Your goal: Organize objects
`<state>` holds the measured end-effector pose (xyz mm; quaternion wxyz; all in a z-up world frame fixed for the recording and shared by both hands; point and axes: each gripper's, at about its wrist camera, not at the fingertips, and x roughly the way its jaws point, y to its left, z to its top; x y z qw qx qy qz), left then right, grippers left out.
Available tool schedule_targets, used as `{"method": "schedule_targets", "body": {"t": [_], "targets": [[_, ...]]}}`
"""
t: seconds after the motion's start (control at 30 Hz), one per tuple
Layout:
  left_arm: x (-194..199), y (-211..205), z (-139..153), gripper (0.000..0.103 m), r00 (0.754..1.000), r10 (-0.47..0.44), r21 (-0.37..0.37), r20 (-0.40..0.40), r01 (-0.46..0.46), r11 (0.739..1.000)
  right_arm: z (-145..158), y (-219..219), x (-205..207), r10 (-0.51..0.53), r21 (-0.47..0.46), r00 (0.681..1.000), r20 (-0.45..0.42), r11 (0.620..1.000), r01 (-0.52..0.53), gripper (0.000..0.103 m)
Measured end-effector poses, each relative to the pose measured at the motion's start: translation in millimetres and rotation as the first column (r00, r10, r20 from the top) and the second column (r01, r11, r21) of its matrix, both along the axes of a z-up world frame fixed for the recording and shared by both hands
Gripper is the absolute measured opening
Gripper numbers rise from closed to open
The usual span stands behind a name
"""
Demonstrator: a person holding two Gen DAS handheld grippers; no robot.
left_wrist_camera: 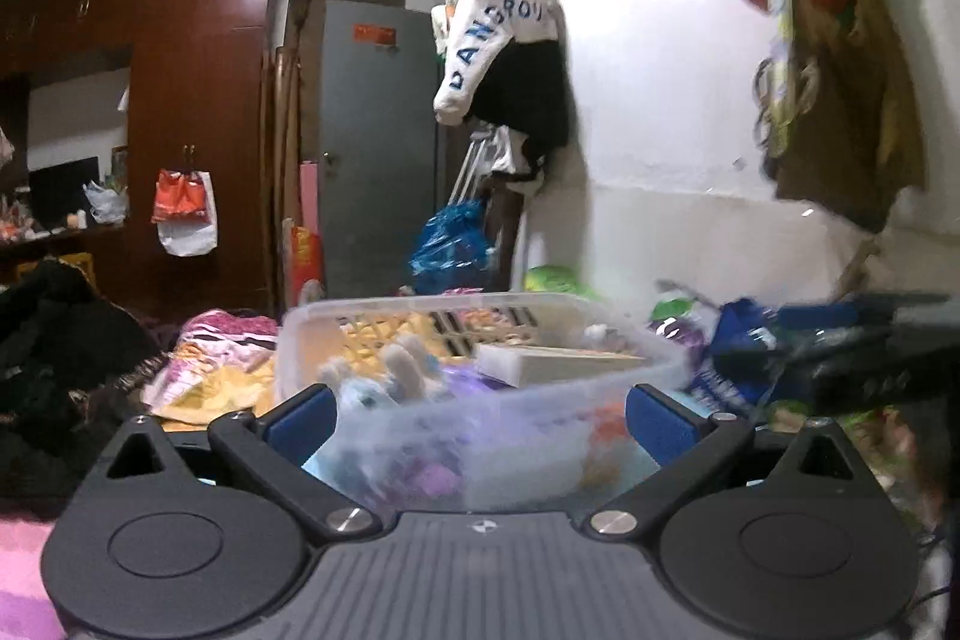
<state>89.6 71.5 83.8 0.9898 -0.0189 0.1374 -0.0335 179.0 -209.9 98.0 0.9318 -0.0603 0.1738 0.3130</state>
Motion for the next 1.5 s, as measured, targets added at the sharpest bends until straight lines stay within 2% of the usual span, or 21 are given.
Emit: {"method": "schedule_targets", "body": {"t": [0.1, 0.17, 0.23, 0.3, 0.5, 0.8, 1.5], "targets": [[-33.7, -8.2, -7.7, 0.103, 1.0, -0.001, -0.028, 0.018, 0.002, 1.0, -14.4, -12.7, -15.1, 0.046, 0.085, 0.998, -0.045, 0.996, -0.042, 0.103], [-53.2, -14.9, -13.8, 0.103, 0.998, 0.037, -0.027, 0.043, -0.036, 0.999, -27.7, -23.7, -25.9, 0.043, 0.123, 0.997, -0.057, 0.992, -0.036, 0.103], [-64.4, -18.6, -18.0, 0.103, 0.997, 0.069, -0.036, 0.037, -0.067, 0.997, -43.3, -34.6, -36.6, 0.0, 0.142, 0.997, -0.074, 0.99, 0.011, 0.103], [-69.0, -20.4, -19.7, 0.103, 0.996, 0.087, -0.042, 0.022, -0.086, 0.995, -52.5, -41.1, -41.9, -0.025, 0.122, 0.996, -0.084, 0.992, 0.035, 0.103], [-82.8, -34.0, -17.1, 0.103, 0.995, 0.097, 0.011, 0.04, -0.097, 0.995, -35.3, -51.8, -44.7, -0.009, 0.145, 0.998, -0.066, 0.989, 0.019, 0.103], [-88.0, -44.0, -19.4, 0.103, 0.995, 0.103, 0.046, 0.014, -0.103, 0.994, -37.0, -41.0, -68.2, -0.014, 0.117, 1.0, 0.013, 0.993, 0.012, 0.103], [-93.0, -56.0, -23.8, 0.103, 0.996, 0.084, 0.077, 0.019, -0.085, 0.993, -43.5, -51.0, -75.8, -0.034, 0.154, 0.999, 0.029, 0.988, 0.029, 0.103]]}}
